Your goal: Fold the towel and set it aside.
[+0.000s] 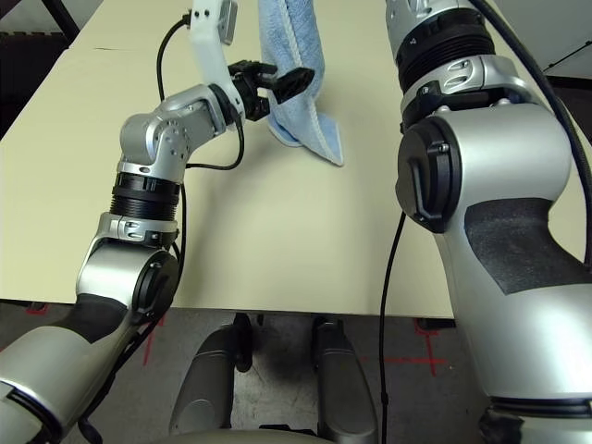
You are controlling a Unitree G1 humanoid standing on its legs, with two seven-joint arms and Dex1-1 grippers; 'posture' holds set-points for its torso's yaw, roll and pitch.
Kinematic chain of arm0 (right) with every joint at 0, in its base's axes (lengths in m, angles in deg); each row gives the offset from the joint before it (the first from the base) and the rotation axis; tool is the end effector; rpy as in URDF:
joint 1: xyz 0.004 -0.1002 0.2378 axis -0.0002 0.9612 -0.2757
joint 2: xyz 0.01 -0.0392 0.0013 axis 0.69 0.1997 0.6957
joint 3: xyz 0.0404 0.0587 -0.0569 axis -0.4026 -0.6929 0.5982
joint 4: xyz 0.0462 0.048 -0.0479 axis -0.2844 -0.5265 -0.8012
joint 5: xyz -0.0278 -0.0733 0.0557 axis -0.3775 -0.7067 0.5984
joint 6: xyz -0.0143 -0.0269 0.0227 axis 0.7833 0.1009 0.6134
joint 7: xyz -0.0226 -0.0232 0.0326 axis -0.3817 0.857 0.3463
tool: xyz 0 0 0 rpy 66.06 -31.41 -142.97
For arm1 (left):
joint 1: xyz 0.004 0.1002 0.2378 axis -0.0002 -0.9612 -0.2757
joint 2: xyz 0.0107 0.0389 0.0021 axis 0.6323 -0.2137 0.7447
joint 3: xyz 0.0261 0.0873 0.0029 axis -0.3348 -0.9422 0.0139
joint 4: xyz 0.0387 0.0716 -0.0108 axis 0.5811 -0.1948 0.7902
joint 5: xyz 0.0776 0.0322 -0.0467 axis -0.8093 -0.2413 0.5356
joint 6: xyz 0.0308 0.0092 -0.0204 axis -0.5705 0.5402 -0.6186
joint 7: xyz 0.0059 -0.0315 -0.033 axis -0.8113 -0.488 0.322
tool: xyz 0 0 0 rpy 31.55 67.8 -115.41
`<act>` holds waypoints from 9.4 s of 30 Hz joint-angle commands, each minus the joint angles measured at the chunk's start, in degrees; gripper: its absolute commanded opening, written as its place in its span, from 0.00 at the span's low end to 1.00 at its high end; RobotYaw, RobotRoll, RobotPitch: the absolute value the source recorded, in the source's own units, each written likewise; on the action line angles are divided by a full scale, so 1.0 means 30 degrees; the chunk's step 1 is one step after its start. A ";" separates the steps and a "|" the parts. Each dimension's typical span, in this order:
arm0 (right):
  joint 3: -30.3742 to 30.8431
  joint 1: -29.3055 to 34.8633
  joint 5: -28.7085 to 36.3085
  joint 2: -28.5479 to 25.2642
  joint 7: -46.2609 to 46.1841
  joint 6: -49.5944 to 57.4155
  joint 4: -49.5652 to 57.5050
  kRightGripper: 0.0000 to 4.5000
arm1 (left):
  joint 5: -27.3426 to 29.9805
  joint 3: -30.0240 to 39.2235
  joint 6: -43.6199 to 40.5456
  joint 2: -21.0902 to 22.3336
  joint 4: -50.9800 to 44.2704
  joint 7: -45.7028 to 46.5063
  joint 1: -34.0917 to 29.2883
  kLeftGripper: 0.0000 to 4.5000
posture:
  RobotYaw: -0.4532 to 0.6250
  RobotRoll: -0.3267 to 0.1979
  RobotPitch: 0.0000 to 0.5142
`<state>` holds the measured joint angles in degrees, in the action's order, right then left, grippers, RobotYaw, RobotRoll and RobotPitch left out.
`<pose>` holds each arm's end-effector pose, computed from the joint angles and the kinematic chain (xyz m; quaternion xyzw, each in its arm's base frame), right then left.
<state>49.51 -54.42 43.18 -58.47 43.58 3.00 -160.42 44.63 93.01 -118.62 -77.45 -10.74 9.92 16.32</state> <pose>0.3393 -0.1325 0.3863 -0.1063 -0.3312 0.2469 0.9045 0.3195 0.0824 0.2717 -0.1000 0.0171 -0.3732 0.9222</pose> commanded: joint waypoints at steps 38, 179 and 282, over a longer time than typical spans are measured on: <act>-0.1893 0.2236 0.2649 -0.3388 0.5385 -0.0537 0.1417 0.01 | -0.4813 -0.3029 0.5769 0.7418 0.5290 -0.6763 -0.2781 1.00 | 0.44 0.62 0.49; 0.0267 0.5329 0.0839 -0.7284 0.0558 -0.2655 0.0109 0.00 | -0.8432 -0.1901 1.8082 1.3822 1.7666 -0.2413 0.7817 0.01 | 0.46 0.62 0.59; 0.9588 0.9836 0.1127 -1.0353 1.9268 0.3311 0.1456 0.00 | -0.6778 -1.2426 1.5032 1.7234 1.6808 -2.4200 0.5102 0.01 | 0.44 0.62 0.55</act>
<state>79.70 -24.72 48.62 -89.30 102.19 14.23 -154.27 26.86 54.09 -74.41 -25.97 38.21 -63.02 31.54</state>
